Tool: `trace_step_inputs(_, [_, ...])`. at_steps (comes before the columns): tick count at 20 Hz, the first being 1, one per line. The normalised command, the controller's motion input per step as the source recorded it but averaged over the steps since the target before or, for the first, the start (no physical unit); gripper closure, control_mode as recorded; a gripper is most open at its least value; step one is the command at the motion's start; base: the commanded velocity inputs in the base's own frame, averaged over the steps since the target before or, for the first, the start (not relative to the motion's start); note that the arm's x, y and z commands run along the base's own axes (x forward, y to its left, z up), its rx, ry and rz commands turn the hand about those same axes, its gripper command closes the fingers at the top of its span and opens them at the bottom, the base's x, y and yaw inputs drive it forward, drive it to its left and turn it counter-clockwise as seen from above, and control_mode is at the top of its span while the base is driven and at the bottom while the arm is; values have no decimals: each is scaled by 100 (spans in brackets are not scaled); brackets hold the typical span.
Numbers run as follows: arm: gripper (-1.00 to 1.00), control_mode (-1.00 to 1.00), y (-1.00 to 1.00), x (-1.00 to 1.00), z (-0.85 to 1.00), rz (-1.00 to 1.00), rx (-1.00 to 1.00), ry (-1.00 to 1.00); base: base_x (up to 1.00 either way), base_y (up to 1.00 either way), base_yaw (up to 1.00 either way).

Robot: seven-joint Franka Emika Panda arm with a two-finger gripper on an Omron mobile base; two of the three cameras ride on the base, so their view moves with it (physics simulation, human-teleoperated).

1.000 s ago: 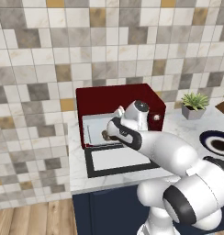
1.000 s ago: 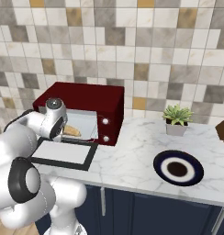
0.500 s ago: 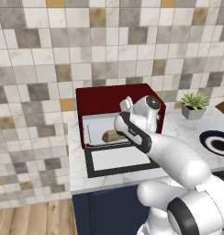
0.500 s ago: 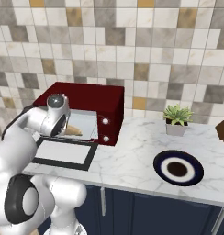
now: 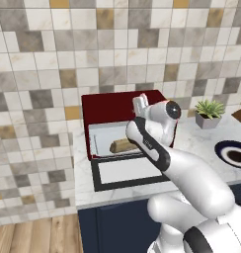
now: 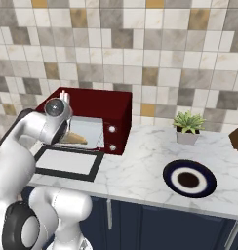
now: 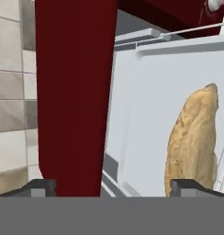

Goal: Pull the toaster oven rack outwards. Pick up the baguette from the plate and place it on the toaster oven rack. Close the toaster oven door fully and set the temperature to the lowest setting.

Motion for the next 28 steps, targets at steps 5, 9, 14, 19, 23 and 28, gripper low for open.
trace_step_inputs(5, [-100, -100, 0, -54, 37, 11, -1, 28, 0, 0, 0])
trace_step_inputs(9, [-100, -100, -3, -37, 36, 35, -10, 20, 0, 0, 0])
trace_step_inputs(14, [-100, -100, -12, -20, 11, 49, -15, 0, 0, 0, 0])
trace_step_inputs(19, [-100, -100, -5, -24, 0, 51, -17, 0, 0, 0, 0])
trace_step_inputs(23, [-100, -100, -4, -34, 0, 44, -29, -1, 0, 0, 0])
trace_step_inputs(28, [-100, -100, 0, -24, -1, 34, -30, -6, 0, 0, 0])
